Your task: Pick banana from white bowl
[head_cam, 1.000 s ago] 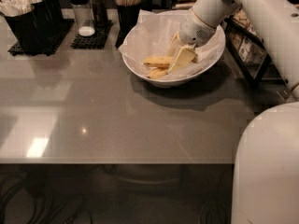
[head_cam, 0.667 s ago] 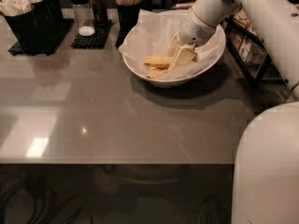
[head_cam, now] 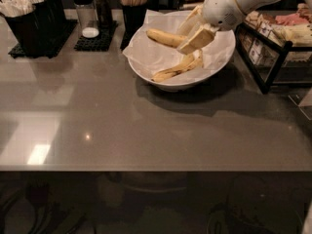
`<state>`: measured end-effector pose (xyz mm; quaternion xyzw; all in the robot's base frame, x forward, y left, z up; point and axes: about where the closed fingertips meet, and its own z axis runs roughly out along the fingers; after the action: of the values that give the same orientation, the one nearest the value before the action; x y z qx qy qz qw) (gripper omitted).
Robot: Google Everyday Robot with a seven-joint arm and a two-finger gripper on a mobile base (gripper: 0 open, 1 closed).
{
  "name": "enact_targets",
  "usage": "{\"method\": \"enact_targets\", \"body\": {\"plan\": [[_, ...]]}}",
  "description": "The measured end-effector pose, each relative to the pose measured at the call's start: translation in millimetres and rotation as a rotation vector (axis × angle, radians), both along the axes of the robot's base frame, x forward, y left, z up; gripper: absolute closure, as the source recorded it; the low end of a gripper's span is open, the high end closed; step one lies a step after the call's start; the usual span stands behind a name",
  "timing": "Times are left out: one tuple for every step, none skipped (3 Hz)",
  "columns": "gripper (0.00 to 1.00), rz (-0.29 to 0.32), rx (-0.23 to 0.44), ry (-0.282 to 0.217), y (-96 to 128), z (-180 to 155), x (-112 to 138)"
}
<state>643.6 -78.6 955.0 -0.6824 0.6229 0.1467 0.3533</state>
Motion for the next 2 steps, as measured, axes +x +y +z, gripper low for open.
{"method": "enact_targets", "body": {"plan": [[1.00, -0.002, 0.039, -0.216, 10, 58, -29], [1.00, 0.024, 0.145, -0.332, 6, 88, -59]]}}
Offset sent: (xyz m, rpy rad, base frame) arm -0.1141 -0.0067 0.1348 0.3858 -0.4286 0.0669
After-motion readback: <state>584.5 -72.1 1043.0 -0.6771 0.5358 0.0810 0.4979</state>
